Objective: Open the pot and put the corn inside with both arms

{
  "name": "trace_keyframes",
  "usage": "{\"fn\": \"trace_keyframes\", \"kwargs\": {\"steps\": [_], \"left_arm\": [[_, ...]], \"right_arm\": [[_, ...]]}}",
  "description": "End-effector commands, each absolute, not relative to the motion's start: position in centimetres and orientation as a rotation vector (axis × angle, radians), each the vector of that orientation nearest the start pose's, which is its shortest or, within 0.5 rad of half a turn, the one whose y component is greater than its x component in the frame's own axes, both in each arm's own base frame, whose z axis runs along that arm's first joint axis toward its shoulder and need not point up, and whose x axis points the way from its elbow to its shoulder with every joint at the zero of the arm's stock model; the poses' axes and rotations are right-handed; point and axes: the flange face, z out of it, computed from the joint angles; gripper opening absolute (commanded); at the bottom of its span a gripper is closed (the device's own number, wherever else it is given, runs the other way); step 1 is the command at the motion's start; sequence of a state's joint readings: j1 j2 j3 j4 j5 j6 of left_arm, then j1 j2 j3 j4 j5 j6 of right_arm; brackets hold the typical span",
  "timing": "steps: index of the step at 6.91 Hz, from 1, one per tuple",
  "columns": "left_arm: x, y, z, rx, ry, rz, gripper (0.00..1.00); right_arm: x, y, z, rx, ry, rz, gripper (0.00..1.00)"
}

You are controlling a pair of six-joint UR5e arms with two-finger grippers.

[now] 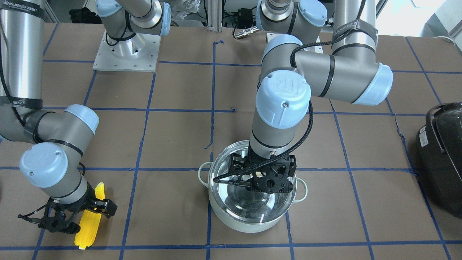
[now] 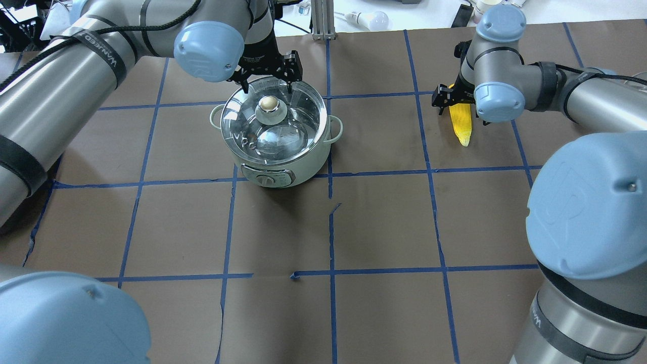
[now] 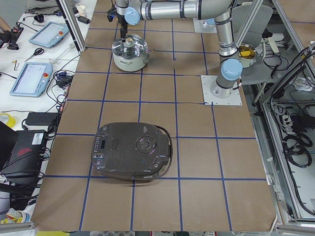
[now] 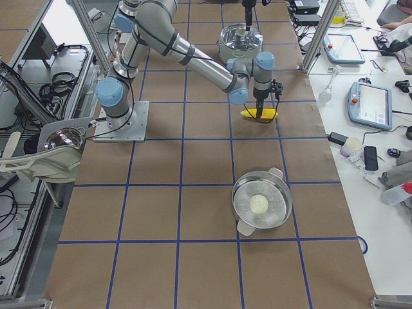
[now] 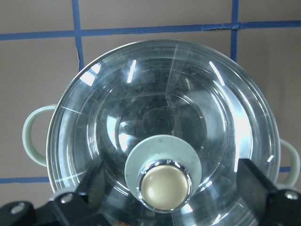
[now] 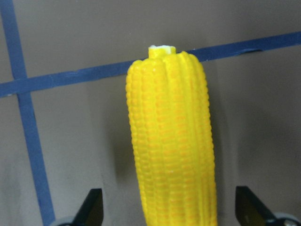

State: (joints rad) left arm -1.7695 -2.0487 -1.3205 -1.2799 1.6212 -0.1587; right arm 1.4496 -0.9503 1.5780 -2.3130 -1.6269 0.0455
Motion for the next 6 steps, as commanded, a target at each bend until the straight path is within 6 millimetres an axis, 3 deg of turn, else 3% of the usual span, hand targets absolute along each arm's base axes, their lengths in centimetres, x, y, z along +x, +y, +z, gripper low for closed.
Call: {"fn": "trace_keyframes", "kwargs": {"steps": [1, 2, 3, 4, 5, 6], "left_arm": [[-26.0, -64.2, 34.4, 0.051, 3.09, -0.073, 0.95], [-25.9, -63.9, 33.9, 0.049, 3.086, -0.054, 0.83], [-26.0, -63.6, 34.0, 0.049, 3.103, -0.05, 0.72], [-25.9, -63.0, 35.0, 0.068, 3.113, -0.051, 0.31], [-25.8, -63.1, 35.7, 0.073, 3.113, -0.063, 0.0], [-25.6, -63.3, 36.0, 0.064, 3.12, -0.071, 0.0]], "right_arm": [[4.4, -68.7, 18.0, 0.273, 3.194, -0.176, 1.0], [4.4, -68.8, 17.4, 0.271, 3.194, -0.163, 0.99], [4.2, -68.9, 17.5, 0.276, 3.194, -0.168, 0.72], [4.2, -69.0, 17.5, 0.271, 3.194, -0.17, 0.32], [4.2, -69.0, 17.8, 0.256, 3.193, -0.177, 0.0], [4.3, -69.2, 18.5, 0.257, 3.182, -0.192, 0.0]]}}
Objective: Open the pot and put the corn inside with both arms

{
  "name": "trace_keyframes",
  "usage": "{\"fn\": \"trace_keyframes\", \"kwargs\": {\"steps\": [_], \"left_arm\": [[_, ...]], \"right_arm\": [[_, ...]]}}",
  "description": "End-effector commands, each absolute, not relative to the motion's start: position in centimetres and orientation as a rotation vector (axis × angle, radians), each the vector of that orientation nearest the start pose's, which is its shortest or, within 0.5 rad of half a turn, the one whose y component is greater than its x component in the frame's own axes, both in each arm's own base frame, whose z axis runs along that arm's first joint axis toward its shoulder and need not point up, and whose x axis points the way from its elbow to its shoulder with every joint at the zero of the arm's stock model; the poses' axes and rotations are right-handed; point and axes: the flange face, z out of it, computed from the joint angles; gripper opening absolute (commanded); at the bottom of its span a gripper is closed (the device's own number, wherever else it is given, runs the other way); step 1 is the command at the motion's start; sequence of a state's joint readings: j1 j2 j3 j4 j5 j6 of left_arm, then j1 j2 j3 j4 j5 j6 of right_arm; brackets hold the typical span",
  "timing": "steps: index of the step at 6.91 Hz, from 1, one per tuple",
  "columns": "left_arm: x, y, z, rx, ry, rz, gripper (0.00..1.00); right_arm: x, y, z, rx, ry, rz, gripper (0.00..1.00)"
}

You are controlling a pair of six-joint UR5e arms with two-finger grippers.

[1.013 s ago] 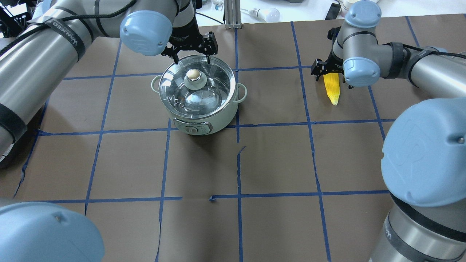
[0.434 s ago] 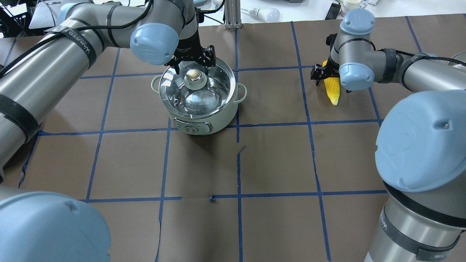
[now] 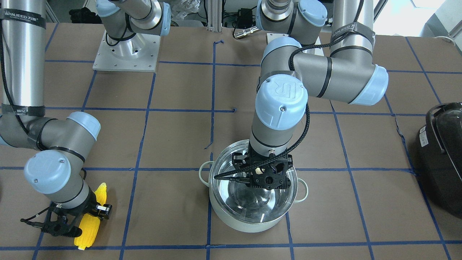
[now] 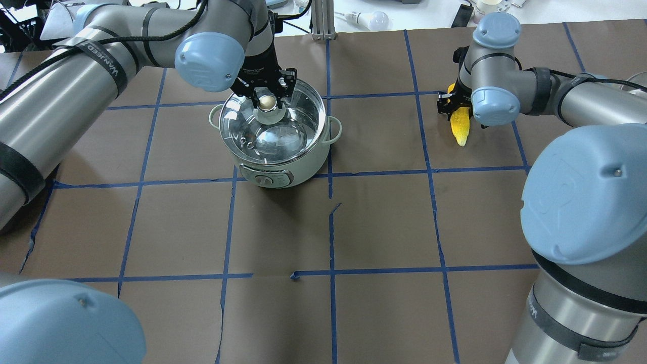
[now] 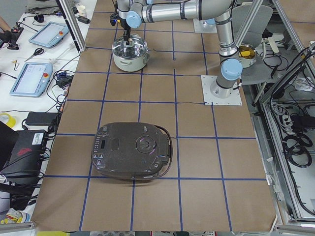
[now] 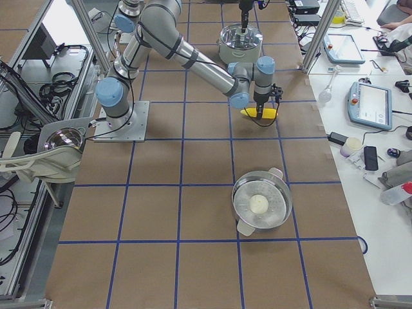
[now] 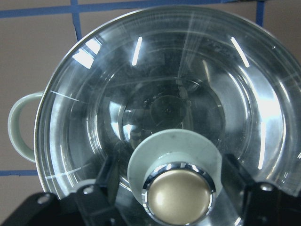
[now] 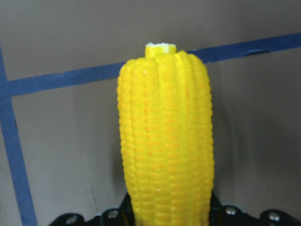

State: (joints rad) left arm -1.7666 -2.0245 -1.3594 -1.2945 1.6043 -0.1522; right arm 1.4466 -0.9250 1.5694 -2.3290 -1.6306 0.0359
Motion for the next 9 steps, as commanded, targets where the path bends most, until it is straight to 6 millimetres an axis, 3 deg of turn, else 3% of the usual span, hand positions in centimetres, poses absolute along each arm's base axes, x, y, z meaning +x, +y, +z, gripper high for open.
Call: {"fn": "trace_keyframes", "kwargs": {"steps": [1, 2, 3, 4, 5, 6, 7, 8, 9], "left_arm": [[-25.2, -63.5, 36.2, 0.053, 3.137, -0.074, 0.0], [-24.0, -64.1, 39.1, 0.021, 3.141, -0.152, 0.0], [-21.5, -64.3, 42.0, -0.03, 3.136, -0.17, 0.0], [-17.9, -63.9, 43.8, -0.01, 3.139, -0.121, 0.0], [-13.5, -63.4, 45.0, 0.104, 3.126, -0.086, 0.0], [-8.7, -63.4, 45.8, 0.065, 3.127, -0.07, 0.0], [-4.7, -63.1, 44.0, 0.155, 3.128, -0.005, 0.0], [-1.3, -62.5, 41.0, 0.185, 3.13, 0.061, 0.0], [0.9, -62.3, 38.8, 0.188, 3.126, 0.045, 0.0]], "right_arm": [[4.3, -69.1, 20.3, 0.26, 3.176, -0.234, 0.0], [4.7, -69.0, 22.3, 0.245, 3.173, -0.27, 0.0], [5.7, -69.1, 24.0, 0.218, 3.172, -0.271, 0.0], [9.2, -69.1, 27.2, 0.158, 3.169, -0.283, 0.0], [15.4, -68.9, 30.4, 0.097, 3.168, -0.315, 0.0], [22.1, -68.2, 33.2, 0.096, 3.135, -0.326, 0.0], [27.1, -67.1, 35.4, 0.081, 3.116, -0.338, 0.0], [32.8, -65.4, 37.5, -0.036, 3.096, -0.374, 0.0], [37.5, -63.7, 39.0, -0.123, 3.075, -0.397, 0.0]]}}
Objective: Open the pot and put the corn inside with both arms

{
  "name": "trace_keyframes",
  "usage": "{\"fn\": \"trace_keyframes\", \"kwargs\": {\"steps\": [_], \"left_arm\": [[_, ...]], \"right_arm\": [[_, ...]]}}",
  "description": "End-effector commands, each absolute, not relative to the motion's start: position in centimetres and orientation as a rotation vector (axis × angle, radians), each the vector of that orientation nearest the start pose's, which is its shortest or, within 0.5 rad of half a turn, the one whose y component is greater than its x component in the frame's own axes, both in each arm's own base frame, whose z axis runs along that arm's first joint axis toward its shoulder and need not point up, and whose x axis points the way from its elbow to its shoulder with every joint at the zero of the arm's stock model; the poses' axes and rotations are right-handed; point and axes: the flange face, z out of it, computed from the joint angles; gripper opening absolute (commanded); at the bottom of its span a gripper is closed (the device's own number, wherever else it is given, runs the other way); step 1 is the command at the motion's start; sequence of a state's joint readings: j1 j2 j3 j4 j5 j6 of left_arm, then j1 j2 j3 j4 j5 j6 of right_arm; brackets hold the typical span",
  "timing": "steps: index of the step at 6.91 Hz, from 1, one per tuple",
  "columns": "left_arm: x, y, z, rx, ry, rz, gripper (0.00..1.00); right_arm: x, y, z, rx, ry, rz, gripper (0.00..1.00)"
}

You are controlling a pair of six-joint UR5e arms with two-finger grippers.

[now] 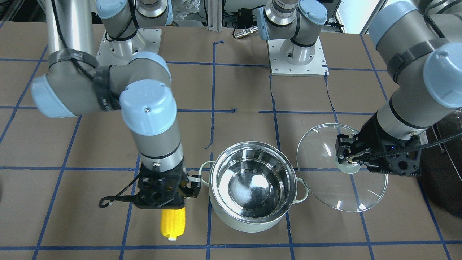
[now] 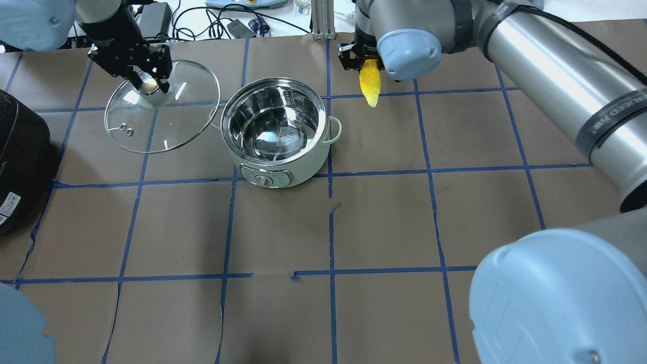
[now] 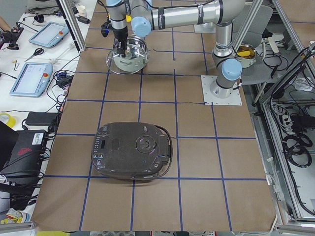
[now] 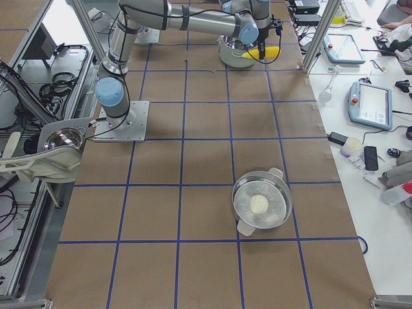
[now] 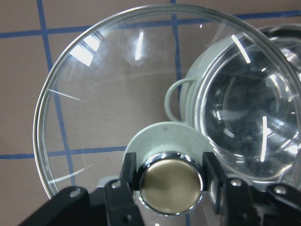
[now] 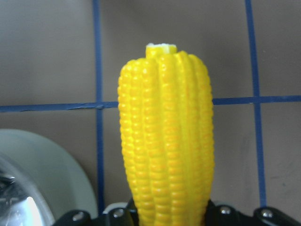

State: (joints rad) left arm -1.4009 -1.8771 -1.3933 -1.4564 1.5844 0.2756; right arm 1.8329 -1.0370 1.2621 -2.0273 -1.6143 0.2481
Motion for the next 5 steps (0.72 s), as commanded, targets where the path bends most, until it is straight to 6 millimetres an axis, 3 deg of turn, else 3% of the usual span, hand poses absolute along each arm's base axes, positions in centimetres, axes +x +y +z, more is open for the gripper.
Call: {"fn": "trace_keyframes", "kwargs": {"steps": [1, 2, 3, 4, 5], "left_arm": [[1.6, -61.7, 36.4, 0.209, 3.119, 0.05, 0.0], [3.5, -60.8, 33.7, 0.299, 3.111, 0.058, 0.0], [6.5, -59.9, 31.3, 0.284, 3.104, 0.01, 0.0], [8.7, -59.5, 28.5, 0.299, 3.094, -0.027, 0.0], [8.9, -59.3, 27.0, 0.281, 3.083, -0.052, 0.0]], "right_arm": [[41.9, -61.9, 38.6, -0.176, 3.065, -0.39, 0.0], [45.6, -60.4, 36.2, -0.256, 3.06, -0.371, 0.0], [46.6, -61.0, 34.7, -0.266, 3.035, -0.423, 0.0], [47.2, -61.0, 33.1, -0.28, 3.038, -0.414, 0.07], [47.3, -61.1, 32.7, -0.28, 3.04, -0.41, 0.23]]}}
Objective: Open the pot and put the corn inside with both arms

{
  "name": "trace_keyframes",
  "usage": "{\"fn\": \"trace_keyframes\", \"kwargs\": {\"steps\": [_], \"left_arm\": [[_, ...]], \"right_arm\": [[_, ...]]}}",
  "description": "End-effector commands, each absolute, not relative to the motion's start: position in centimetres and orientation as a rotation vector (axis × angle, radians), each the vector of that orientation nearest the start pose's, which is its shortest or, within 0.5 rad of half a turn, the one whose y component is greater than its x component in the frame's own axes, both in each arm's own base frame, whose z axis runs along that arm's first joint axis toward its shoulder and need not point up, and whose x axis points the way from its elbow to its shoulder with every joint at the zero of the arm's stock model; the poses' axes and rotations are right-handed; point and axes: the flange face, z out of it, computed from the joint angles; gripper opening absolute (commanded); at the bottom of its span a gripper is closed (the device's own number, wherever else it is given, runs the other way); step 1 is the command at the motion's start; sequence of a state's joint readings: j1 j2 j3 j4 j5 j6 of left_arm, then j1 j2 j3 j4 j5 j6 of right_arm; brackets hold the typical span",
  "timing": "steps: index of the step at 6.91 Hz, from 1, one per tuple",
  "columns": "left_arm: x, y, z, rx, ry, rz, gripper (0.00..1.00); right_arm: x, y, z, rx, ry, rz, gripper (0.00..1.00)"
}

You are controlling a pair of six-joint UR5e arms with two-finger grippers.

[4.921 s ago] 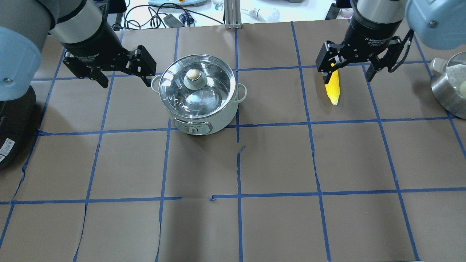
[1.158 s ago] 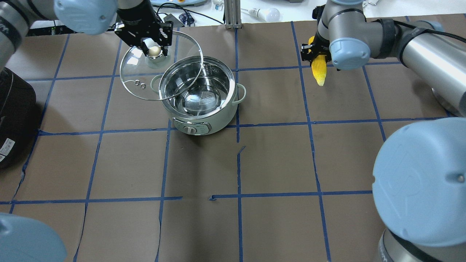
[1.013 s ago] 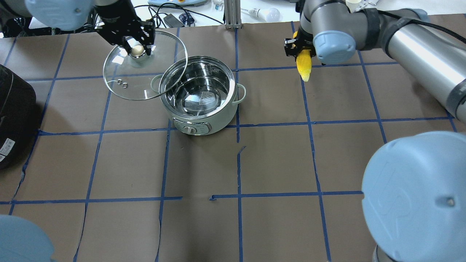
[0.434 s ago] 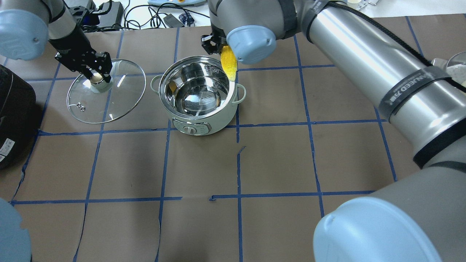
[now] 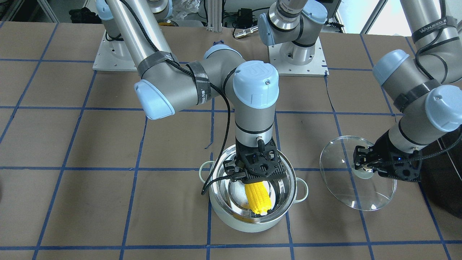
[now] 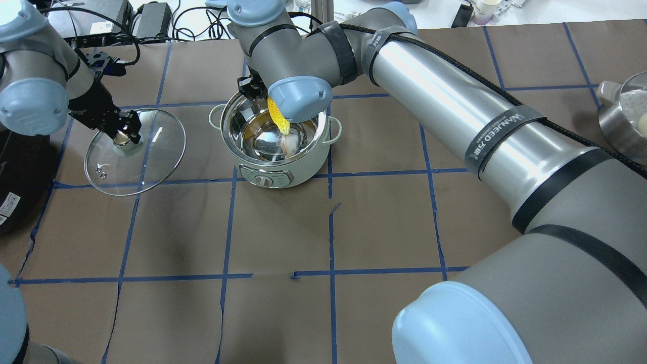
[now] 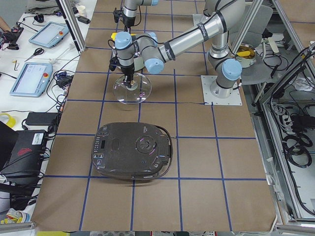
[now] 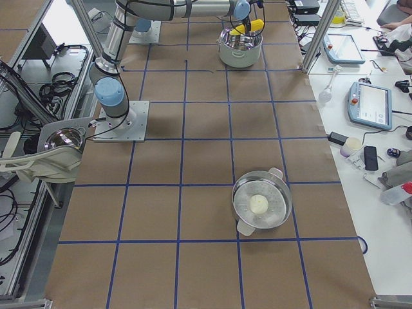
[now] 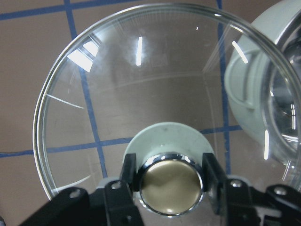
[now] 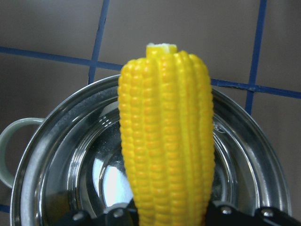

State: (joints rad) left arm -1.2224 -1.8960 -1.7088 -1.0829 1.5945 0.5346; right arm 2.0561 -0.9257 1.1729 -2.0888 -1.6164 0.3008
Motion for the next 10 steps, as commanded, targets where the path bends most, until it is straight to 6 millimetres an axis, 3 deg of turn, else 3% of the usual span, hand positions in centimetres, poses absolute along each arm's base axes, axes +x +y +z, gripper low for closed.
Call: {"fn": "trace_keyframes", "kwargs": {"steps": [1, 2, 3, 5, 6, 7, 8, 9, 10], "left_arm": [[8.9, -59.0, 25.8, 0.269, 3.083, -0.065, 0.0], [9.0, -58.9, 24.3, 0.268, 3.073, -0.089, 0.0], [8.8, -58.3, 22.5, 0.268, 3.076, -0.089, 0.0], [8.7, -58.0, 21.9, 0.283, 3.076, -0.074, 0.0], [8.8, -58.2, 22.1, 0.284, 3.071, -0.078, 0.0], [8.9, -58.3, 22.3, 0.295, 3.064, -0.084, 0.99], [9.0, -58.5, 23.4, 0.291, 3.052, -0.108, 1.0], [8.8, -59.2, 24.9, 0.297, 3.042, -0.141, 1.0], [8.1, -59.7, 27.2, 0.311, 3.033, -0.155, 1.0]], "right_arm": [[47.3, -61.1, 32.8, -0.284, 3.036, -0.418, 0.45], [47.2, -61.1, 32.5, -0.283, 3.039, -0.412, 0.99], [47.1, -61.0, 32.7, -0.285, 3.038, -0.414, 1.0], [47.1, -61.0, 32.9, -0.331, 3.036, -0.42, 1.0], [46.8, -60.7, 34.2, -0.341, 3.032, -0.443, 1.0], [45.4, -60.5, 36.2, -0.32, 3.031, -0.454, 1.0], [44.1, -60.0, 36.2, -0.301, 3.085, -0.356, 1.0], [41.7, -59.4, 39.6, -0.263, 3.077, -0.367, 1.0], [36.4, -59.6, 42.9, -0.16, 3.107, -0.323, 1.0]]}}
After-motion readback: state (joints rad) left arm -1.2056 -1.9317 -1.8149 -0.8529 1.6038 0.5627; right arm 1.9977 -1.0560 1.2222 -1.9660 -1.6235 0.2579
